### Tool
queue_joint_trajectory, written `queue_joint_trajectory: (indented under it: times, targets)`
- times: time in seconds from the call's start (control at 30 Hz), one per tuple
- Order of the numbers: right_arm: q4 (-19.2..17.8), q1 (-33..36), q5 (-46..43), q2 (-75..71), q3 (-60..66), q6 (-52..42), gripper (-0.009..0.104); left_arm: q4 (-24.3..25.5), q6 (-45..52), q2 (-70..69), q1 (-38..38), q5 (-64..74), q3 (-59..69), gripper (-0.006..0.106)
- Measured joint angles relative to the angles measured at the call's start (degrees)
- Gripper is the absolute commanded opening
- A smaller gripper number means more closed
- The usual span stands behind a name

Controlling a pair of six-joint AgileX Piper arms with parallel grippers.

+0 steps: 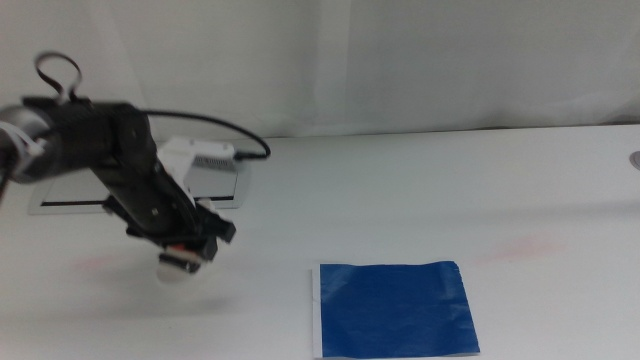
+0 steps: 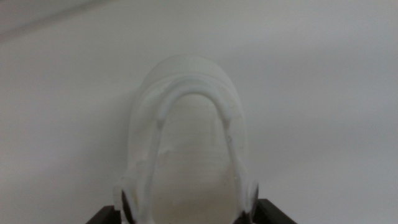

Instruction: Use one arm to grab the shoe from the table and place it on the mat.

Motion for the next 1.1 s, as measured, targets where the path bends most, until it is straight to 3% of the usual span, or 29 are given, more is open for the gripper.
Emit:
queue_joint_trajectory:
  times: [0.3, 0.67, 0.87, 1.1]
  targets:
    - [0.0, 0.0, 0.0, 0.0, 0.0, 0.0, 0.103, 0.4, 12.1, -6.3, -4.2, 10.9, -9.1, -0.003]
    - [0.0, 0.0, 0.0, 0.0, 0.0, 0.0, 0.103, 0.4, 27.8, -6.8, -23.1, 15.3, -19.2, -0.003]
    - [0.0, 0.0, 0.0, 0.0, 0.0, 0.1, 0.103, 0.4, 32.0, -6.5, -29.9, 12.2, -19.7, -0.003]
    - [0.0, 0.0, 0.0, 0.0, 0.0, 0.1, 0.103, 0.3, 33.8, -3.2, -31.0, 11.8, -19.7, -0.003]
